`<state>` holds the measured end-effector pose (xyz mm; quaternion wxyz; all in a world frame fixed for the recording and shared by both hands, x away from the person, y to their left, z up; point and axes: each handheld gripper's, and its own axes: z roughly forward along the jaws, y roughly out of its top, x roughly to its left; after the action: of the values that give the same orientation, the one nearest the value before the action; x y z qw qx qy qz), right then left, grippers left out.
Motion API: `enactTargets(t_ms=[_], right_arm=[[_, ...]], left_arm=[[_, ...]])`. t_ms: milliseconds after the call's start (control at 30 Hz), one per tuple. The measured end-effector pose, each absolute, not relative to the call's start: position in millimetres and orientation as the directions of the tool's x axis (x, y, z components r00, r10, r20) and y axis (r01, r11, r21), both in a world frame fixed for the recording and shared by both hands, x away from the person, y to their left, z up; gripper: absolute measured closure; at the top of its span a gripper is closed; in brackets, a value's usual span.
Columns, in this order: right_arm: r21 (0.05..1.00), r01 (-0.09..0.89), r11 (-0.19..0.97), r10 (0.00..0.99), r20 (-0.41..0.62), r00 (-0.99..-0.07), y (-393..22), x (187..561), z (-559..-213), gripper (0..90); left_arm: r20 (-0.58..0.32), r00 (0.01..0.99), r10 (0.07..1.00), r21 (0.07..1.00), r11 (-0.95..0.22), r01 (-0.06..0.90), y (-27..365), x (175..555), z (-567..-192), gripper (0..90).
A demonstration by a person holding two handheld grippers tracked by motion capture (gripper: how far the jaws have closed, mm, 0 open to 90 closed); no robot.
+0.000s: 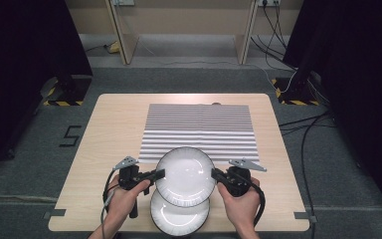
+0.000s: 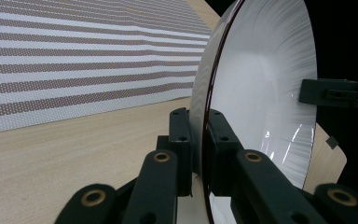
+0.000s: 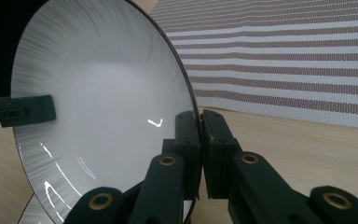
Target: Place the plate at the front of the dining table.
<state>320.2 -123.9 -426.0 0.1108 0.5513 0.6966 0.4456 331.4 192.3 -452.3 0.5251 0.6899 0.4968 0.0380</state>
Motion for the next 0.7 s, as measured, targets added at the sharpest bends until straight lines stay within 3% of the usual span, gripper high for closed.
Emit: enactTargets(t_ms=[700], right_arm=[[0.751,0.661,-0.015,0.871,0.334,-0.360,-126.8,322.9,-423.0,86.0]], left_arm=[[-0.466,0.509,0.724,0.771,0.050,0.635,187.8,336.2,-447.9,82.6]])
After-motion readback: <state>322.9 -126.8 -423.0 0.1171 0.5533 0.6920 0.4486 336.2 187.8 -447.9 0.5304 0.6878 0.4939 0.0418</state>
